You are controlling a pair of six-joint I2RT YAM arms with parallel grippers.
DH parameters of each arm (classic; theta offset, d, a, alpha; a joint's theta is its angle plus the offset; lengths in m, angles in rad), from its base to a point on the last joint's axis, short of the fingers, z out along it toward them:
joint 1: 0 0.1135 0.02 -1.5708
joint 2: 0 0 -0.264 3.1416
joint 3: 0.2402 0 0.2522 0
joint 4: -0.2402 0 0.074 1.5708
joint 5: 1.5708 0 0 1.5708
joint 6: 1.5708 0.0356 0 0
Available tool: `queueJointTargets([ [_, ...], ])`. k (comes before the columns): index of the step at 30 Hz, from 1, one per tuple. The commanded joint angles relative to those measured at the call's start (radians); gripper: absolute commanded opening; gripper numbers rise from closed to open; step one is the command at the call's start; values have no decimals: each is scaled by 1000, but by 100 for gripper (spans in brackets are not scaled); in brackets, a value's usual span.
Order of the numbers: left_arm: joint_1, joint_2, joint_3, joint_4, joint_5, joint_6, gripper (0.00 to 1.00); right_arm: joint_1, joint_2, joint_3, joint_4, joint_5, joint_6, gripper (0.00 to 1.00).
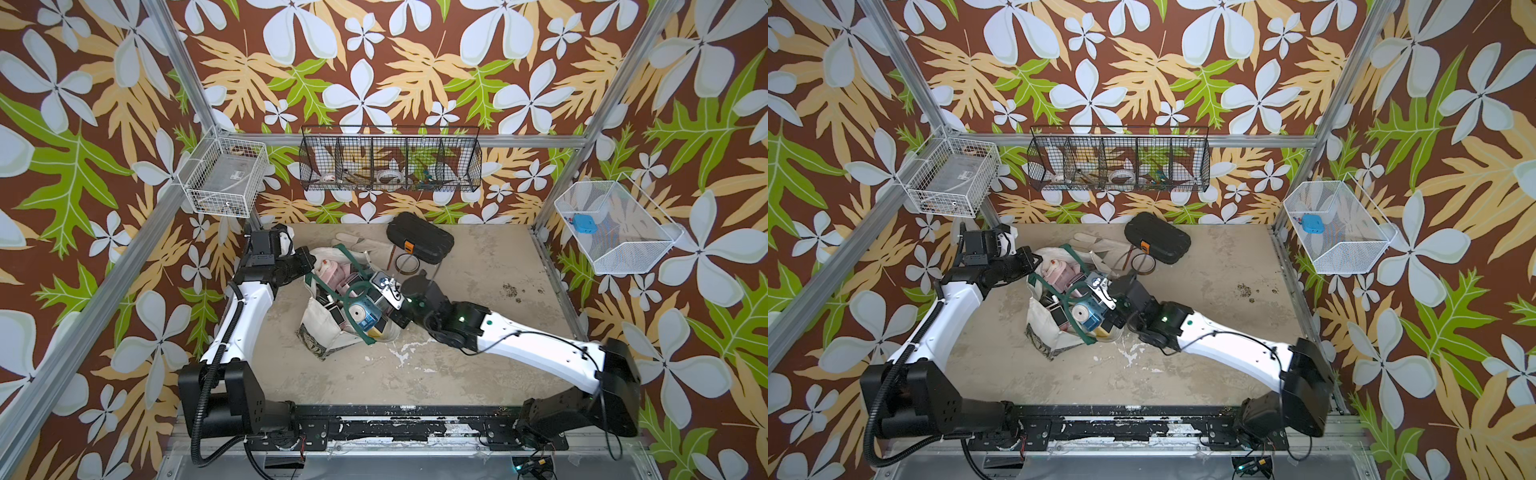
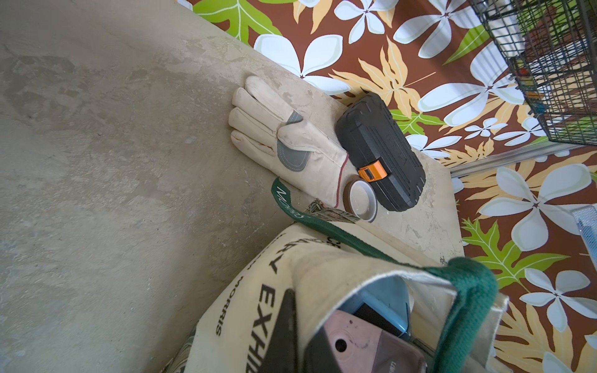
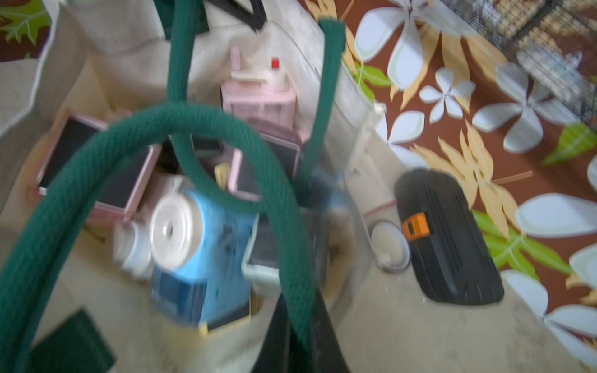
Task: Take out the pencil sharpeners from the tote bags
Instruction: Adjust the canvas bag at the center of the board.
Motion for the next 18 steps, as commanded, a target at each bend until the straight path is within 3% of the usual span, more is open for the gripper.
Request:
queueJointTargets([
  [1, 5, -4, 0, -5, 1, -5, 0, 1, -158, -182, 140, -67, 92, 7],
  [4, 6, -2, 0, -5, 3, -6, 0, 1, -279, -367, 184, -120, 182, 12],
  [7, 6, -6, 0, -4, 6, -7, 0, 2, -355, -500, 151, -116, 265, 31],
  [11, 6, -8, -3, -4, 9, -8, 0, 6, -503, -668, 222, -60, 311, 48],
  [14, 6, -8, -7, -3, 7, -8, 0, 6, -616, -699, 257, -79, 313, 54],
  [18, 6, -9, -7, -2, 10, -8, 0, 6, -712, -620, 198, -105, 320, 56],
])
